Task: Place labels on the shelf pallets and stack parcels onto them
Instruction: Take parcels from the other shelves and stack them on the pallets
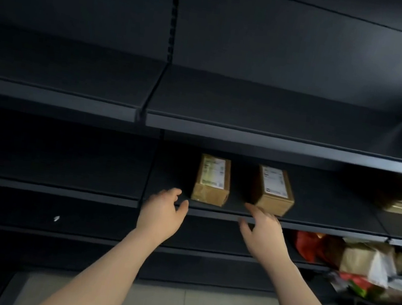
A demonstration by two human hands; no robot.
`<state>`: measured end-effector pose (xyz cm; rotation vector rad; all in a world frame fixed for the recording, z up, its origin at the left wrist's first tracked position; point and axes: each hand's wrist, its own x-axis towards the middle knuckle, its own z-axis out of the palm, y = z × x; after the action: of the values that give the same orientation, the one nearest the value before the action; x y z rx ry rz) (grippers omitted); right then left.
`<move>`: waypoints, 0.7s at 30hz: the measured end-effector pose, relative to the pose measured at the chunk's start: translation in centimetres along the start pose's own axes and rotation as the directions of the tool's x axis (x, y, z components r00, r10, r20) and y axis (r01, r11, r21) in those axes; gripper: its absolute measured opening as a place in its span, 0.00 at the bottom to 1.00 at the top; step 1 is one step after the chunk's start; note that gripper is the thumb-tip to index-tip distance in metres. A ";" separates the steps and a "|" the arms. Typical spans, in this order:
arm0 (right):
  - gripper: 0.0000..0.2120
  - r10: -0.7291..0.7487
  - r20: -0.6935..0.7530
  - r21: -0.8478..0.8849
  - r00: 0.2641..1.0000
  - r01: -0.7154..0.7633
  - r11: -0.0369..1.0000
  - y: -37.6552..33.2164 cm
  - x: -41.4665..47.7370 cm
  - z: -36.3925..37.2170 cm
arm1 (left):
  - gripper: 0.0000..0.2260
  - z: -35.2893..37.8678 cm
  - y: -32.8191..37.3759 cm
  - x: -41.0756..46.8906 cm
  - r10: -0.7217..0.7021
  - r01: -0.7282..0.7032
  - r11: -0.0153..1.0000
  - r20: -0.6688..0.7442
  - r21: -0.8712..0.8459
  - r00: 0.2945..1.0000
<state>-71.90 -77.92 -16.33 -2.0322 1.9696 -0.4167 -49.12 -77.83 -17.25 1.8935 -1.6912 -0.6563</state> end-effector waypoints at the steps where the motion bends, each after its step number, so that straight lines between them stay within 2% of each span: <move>1: 0.21 0.015 0.000 0.010 1.000 -0.015 1.000 1.2 0.6 -0.1 | 0.21 0.8 0.4 0.9 -0.037 0.037 0.999 0.035 -0.013 0.999; 5: 0.21 0.071 -0.002 0.041 0.997 -0.071 0.997 5.8 4.0 -0.8 | 0.25 3.8 1.6 5.0 -0.190 0.198 0.977 0.097 -0.079 0.977; 12: 0.24 0.106 0.039 0.012 0.994 -0.106 0.994 12.6 10.2 -0.8 | 0.33 9.0 2.5 12.0 -0.352 0.375 0.914 0.154 -0.158 0.923; 18: 0.26 0.139 0.079 -0.050 0.987 -0.136 0.989 16.5 14.6 0.0 | 0.30 12.3 2.4 15.8 -0.452 0.485 0.836 0.177 -0.258 0.874; 21: 0.27 0.161 0.114 -0.009 0.980 -0.161 0.987 17.4 16.1 0.7 | 0.28 13.1 1.8 16.5 -0.470 0.496 0.821 0.159 -0.283 0.868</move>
<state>-87.16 -94.53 -23.68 -1.8356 2.0439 -0.2583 -57.33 -95.13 -26.14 2.0827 -1.0501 -1.1425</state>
